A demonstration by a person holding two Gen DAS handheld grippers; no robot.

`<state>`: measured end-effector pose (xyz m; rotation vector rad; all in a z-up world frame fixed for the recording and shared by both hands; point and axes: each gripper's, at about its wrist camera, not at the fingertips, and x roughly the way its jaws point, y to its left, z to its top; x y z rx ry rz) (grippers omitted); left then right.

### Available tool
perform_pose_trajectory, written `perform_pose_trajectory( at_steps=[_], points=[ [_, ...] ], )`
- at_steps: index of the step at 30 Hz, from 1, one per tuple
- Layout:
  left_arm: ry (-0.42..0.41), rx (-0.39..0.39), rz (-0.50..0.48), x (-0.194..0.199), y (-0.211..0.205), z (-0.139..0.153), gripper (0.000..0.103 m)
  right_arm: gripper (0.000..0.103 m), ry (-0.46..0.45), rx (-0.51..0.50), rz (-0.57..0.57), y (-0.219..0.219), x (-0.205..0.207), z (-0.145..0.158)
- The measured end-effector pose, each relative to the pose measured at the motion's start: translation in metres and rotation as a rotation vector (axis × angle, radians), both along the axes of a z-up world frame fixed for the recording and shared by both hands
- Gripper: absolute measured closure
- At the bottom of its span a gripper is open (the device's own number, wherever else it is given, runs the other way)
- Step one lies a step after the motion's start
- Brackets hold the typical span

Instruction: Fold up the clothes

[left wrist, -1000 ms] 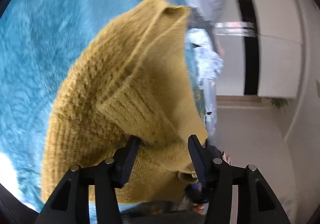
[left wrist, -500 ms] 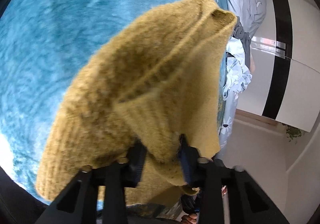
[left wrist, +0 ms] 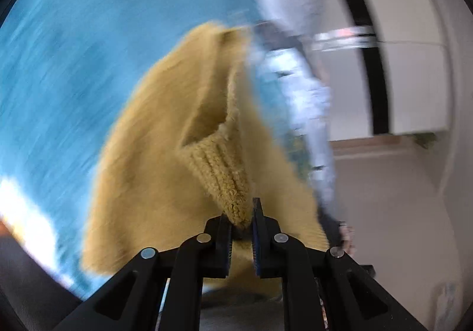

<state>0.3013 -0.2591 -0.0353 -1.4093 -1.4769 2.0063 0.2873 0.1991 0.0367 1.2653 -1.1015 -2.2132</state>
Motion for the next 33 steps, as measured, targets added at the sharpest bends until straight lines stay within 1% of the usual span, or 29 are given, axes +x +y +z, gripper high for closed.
perform_pose_trajectory(
  at_steps=[2, 3, 5, 8, 11, 12, 13, 15, 16, 17, 18, 19, 20, 21, 22, 24, 25, 27, 30, 33],
  points=[
    [-0.072, 0.006, 0.004, 0.011, -0.002, -0.026, 0.091, 0.093, -0.032, 0.011, 0.003, 0.002, 0.005, -0.011],
    [-0.086, 0.001, 0.007, 0.015, -0.003, -0.031, 0.091, 0.093, -0.048, 0.017, 0.004, 0.003, 0.008, -0.017],
    [-0.078, -0.013, 0.011, 0.021, -0.006, -0.031, 0.091, 0.093, -0.08, 0.028, 0.007, 0.005, 0.013, -0.029],
    [-0.066, -0.068, 0.008, 0.021, -0.01, -0.023, 0.091, 0.093, -0.128, 0.045, 0.012, 0.008, 0.022, -0.046],
    [-0.018, -0.105, -0.006, 0.016, -0.014, -0.008, 0.091, 0.093, -0.176, 0.062, 0.016, 0.011, 0.03, -0.063],
    [0.001, -0.122, -0.009, 0.016, -0.016, -0.002, 0.091, 0.093, -0.184, 0.066, 0.02, 0.011, 0.03, -0.065],
    [0.019, -0.139, -0.012, 0.015, -0.017, 0.004, 0.091, 0.091, -0.177, 0.067, 0.027, 0.009, 0.028, -0.063],
    [0.067, -0.163, 0.0, 0.016, -0.024, 0.018, 0.089, 0.09, -0.159, 0.07, 0.038, 0.01, 0.028, -0.056],
    [0.079, -0.169, 0.013, 0.014, -0.026, 0.021, 0.086, 0.09, -0.152, 0.073, 0.044, 0.012, 0.028, -0.053],
    [0.087, -0.179, 0.027, 0.013, -0.028, 0.023, 0.075, 0.09, -0.144, 0.079, 0.048, 0.013, 0.029, -0.05],
    [0.086, -0.201, 0.037, 0.012, -0.032, 0.024, 0.057, 0.087, -0.133, 0.093, 0.046, 0.014, 0.03, -0.047],
    [0.077, -0.235, 0.043, 0.011, -0.036, 0.023, 0.051, 0.077, -0.119, 0.111, 0.038, 0.017, 0.033, -0.044],
    [0.054, -0.275, 0.045, 0.012, -0.04, 0.019, 0.048, 0.07, -0.106, 0.122, 0.025, 0.022, 0.035, -0.041],
    [0.023, -0.305, 0.043, 0.012, -0.042, 0.013, 0.048, 0.057, -0.095, 0.124, 0.004, 0.028, 0.037, -0.038],
    [-0.001, -0.305, 0.039, 0.009, -0.041, 0.006, 0.048, 0.049, -0.091, 0.119, -0.014, 0.034, 0.039, -0.038],
    [-0.033, -0.271, 0.031, 0.007, -0.039, -0.007, 0.048, 0.048, -0.108, 0.091, -0.043, 0.044, 0.041, -0.046],
    [-0.033, -0.245, 0.029, 0.007, -0.038, -0.011, 0.048, 0.048, -0.116, 0.077, -0.057, 0.049, 0.042, -0.05],
    [-0.027, -0.194, 0.026, 0.007, -0.038, -0.018, 0.042, 0.048, -0.133, 0.049, -0.086, 0.059, 0.044, -0.057],
    [-0.007, -0.123, 0.026, 0.004, -0.04, -0.021, 0.037, 0.048, -0.158, 0.007, -0.13, 0.074, 0.046, -0.069],
    [-0.01, -0.059, 0.031, -0.004, -0.037, -0.026, 0.036, 0.048, -0.154, -0.069, -0.13, 0.077, 0.04, -0.08]
  ],
)
